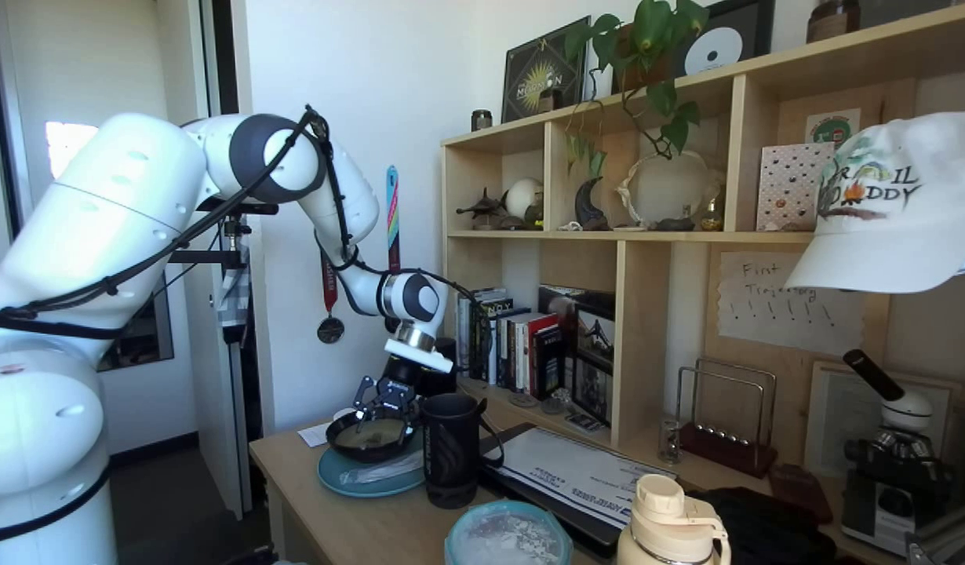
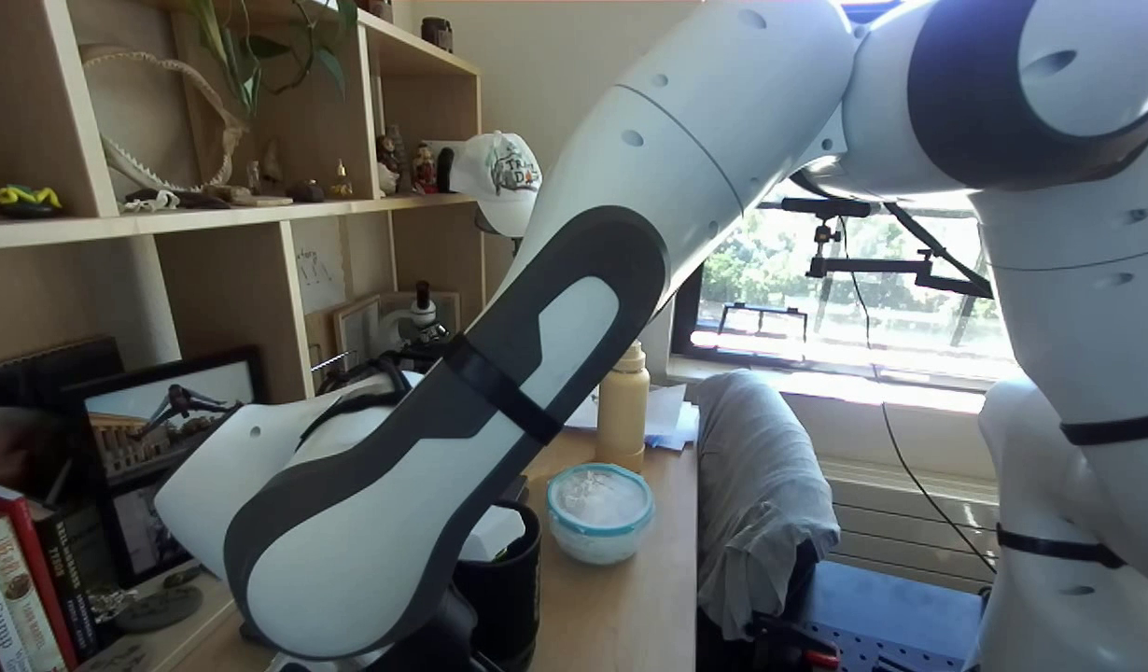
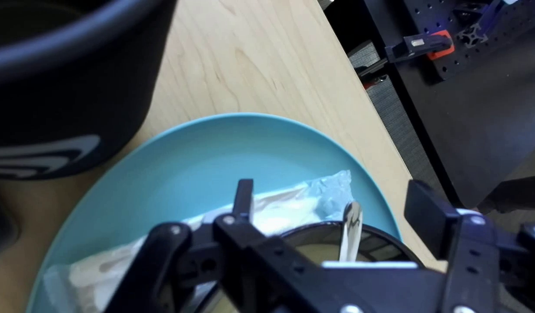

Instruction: Take the fork from the blue plate and place it in the brown bowl

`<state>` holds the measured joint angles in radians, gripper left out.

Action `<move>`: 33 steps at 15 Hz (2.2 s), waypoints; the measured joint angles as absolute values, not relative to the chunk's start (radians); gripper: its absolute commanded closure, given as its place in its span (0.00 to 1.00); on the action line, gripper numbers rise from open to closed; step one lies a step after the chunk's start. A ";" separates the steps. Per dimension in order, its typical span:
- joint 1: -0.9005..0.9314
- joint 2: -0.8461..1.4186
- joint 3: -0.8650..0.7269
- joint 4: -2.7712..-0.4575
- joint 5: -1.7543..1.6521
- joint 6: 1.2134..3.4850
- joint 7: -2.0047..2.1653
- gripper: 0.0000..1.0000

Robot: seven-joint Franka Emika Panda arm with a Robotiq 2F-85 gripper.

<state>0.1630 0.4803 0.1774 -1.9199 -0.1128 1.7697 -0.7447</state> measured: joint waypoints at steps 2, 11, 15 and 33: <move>0.157 0.480 0.177 -1.913 -0.113 1.770 -0.745 0.00; 0.100 0.382 0.178 -1.896 -0.013 1.838 -0.744 0.00; 0.070 0.278 0.175 -1.931 0.032 1.924 -0.741 0.00; 0.120 -0.272 0.151 -2.335 -0.122 2.129 -0.344 0.00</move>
